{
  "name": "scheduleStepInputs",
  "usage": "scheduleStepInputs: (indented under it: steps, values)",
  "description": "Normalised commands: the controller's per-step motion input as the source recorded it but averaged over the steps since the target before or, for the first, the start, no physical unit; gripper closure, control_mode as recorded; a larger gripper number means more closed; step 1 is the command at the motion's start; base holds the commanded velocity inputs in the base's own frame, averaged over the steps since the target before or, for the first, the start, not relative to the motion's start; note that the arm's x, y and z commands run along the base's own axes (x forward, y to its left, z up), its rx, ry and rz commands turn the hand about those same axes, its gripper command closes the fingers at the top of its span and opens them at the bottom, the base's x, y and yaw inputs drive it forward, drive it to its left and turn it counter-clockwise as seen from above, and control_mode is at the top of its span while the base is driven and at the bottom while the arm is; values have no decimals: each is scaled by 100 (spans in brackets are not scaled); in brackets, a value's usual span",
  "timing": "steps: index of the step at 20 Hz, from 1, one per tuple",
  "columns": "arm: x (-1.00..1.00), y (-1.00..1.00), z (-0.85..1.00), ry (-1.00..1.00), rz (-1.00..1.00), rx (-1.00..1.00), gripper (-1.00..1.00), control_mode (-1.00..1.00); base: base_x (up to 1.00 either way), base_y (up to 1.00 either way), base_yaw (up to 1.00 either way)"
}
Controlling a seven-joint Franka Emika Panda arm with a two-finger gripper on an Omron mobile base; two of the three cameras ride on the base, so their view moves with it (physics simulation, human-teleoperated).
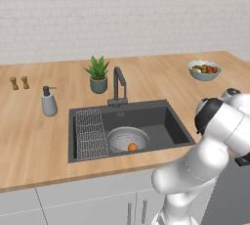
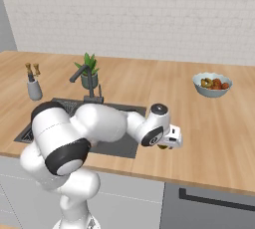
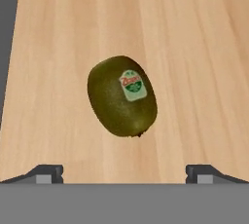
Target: Put the colander in the sink, put the tangerine, kiwi in the colander, and turn on the sink faucet and pour water over the colander.
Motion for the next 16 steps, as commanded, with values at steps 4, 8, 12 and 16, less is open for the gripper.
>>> scheduleStepInputs:
  steps: [4,8,12,16]
  values:
    - [29,0,-18,0,10,0,-100,-100,0,0,0]
    - [26,-8,-14,0,9,0,-100,-100,0,0,0]
    - [23,-14,-14,0,9,0,-100,-100,0,0,0]
    - [26,-5,-15,0,9,0,-100,-100,0,0,0]
